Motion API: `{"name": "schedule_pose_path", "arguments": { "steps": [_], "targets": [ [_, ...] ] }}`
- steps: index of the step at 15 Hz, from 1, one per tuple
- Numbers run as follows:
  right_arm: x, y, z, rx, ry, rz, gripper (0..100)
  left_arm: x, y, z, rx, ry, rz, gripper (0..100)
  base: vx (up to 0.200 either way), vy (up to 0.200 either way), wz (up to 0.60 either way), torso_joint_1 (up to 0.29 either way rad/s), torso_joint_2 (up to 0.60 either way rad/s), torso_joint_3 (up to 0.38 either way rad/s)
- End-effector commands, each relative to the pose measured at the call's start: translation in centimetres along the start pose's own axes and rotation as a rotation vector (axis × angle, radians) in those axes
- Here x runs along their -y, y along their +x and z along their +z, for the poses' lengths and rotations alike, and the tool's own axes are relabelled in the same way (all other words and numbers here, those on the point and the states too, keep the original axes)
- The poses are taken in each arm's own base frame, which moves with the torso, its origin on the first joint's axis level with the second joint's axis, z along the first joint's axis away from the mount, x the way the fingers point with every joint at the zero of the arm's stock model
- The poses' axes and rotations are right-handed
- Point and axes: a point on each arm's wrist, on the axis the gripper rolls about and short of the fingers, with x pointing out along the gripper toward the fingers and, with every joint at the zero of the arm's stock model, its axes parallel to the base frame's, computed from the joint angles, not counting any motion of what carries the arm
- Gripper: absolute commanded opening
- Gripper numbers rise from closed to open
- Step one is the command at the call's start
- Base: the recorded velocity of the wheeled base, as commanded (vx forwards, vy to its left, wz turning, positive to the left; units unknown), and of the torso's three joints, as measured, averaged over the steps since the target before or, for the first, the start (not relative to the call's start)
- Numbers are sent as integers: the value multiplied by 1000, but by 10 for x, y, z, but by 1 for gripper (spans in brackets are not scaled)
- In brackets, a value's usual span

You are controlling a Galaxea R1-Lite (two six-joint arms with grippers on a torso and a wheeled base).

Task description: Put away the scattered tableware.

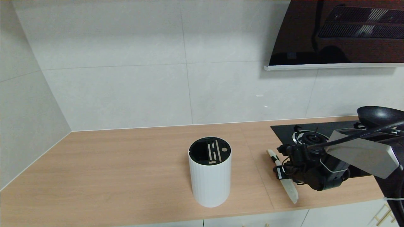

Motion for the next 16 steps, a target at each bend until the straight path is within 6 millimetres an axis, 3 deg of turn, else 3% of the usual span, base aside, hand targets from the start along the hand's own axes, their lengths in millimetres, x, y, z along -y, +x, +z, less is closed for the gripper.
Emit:
{"name": "schedule_pose_path", "arguments": {
  "steps": [1,8,10,12,16],
  "targets": [
    [0,-21,18,50,12,-10,0,0,0,0,0,0,1,100,0,0,0,0,0,0],
    [-11,-113,67,211,3,33,0,0,0,0,0,0,1,100,0,0,0,0,0,0],
    [-13,-137,72,245,-7,58,0,0,0,0,0,0,1,100,0,0,0,0,0,0],
    [-23,-174,79,309,-32,157,0,0,0,0,0,0,1,100,0,0,0,0,0,0],
    [-27,-212,92,406,-39,178,0,0,0,0,0,0,1,100,0,0,0,0,0,0]
  ]
}}
